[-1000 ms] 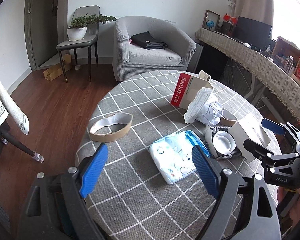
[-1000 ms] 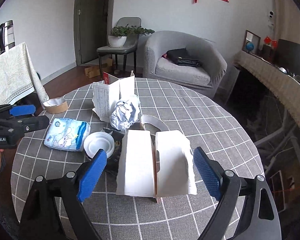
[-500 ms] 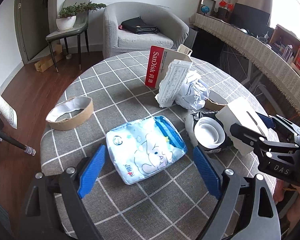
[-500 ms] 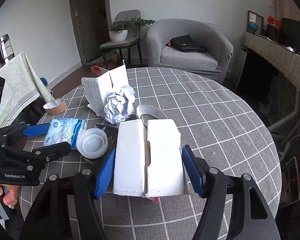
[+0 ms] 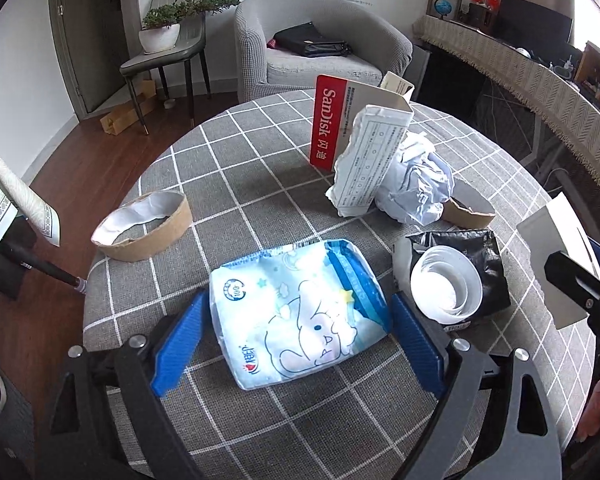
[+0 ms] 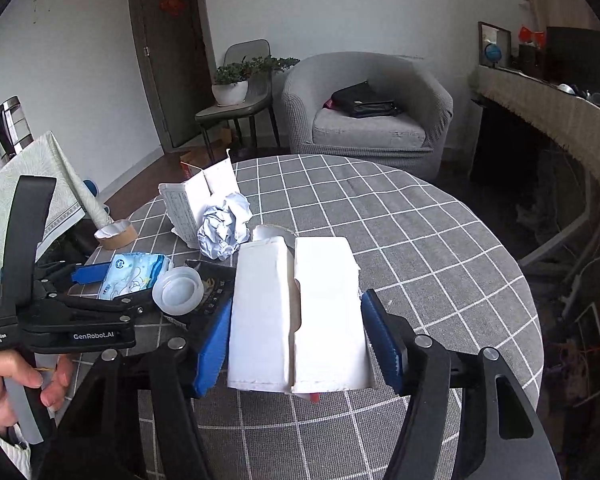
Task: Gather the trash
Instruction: 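Grasp the blue-and-white wipes pack with the left gripper while the right gripper grasps the white paper box, then carry the wipes pack with the left gripper and release it into the bin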
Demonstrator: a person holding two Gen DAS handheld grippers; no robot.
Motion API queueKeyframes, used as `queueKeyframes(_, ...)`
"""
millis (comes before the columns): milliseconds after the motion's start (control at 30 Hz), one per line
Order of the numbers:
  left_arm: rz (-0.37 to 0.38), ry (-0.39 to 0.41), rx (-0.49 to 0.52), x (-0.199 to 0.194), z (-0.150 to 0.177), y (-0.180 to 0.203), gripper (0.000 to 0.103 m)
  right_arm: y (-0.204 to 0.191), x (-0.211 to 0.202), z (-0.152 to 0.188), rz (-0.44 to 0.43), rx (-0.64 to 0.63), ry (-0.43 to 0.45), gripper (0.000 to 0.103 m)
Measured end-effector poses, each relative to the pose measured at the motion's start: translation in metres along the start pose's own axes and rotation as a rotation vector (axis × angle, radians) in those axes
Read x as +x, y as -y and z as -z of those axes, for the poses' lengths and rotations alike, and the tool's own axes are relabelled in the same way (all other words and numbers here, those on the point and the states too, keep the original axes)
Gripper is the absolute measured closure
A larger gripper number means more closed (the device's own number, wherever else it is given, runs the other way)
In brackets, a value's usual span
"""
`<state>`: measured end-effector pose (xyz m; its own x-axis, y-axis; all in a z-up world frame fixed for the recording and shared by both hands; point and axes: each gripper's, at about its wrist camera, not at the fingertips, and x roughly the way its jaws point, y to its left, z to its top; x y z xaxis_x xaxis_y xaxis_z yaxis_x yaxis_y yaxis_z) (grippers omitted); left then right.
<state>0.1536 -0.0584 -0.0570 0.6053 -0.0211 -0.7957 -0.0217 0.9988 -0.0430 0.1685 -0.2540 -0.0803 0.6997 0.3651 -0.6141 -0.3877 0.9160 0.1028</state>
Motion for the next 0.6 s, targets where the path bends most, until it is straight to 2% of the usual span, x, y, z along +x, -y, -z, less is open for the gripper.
queueKeyframes(133,-0.032,-0.002,0.014,0.003,0.000,0.005,0.010,0.000,-0.001,0.001,-0.005,0.003,0.001,0.039)
queueKeyframes(267,-0.021,0.001,0.004,0.002,-0.001,0.001,0.010,0.000,-0.002,0.001,-0.007,0.004,0.001,0.039)
queueKeyframes(367,-0.020,0.013,0.002,-0.001,0.000,-0.003,0.018,-0.002,-0.002,0.001,-0.007,0.004,0.004,0.039)
queueKeyframes(500,0.020,0.024,0.016,-0.005,0.003,-0.006,0.022,-0.009,-0.003,-0.002,-0.019,0.008,0.010,0.039)
queueKeyframes(600,0.084,0.053,0.025,-0.015,0.004,-0.011,0.024,-0.017,-0.003,-0.008,-0.026,0.000,0.018,0.039)
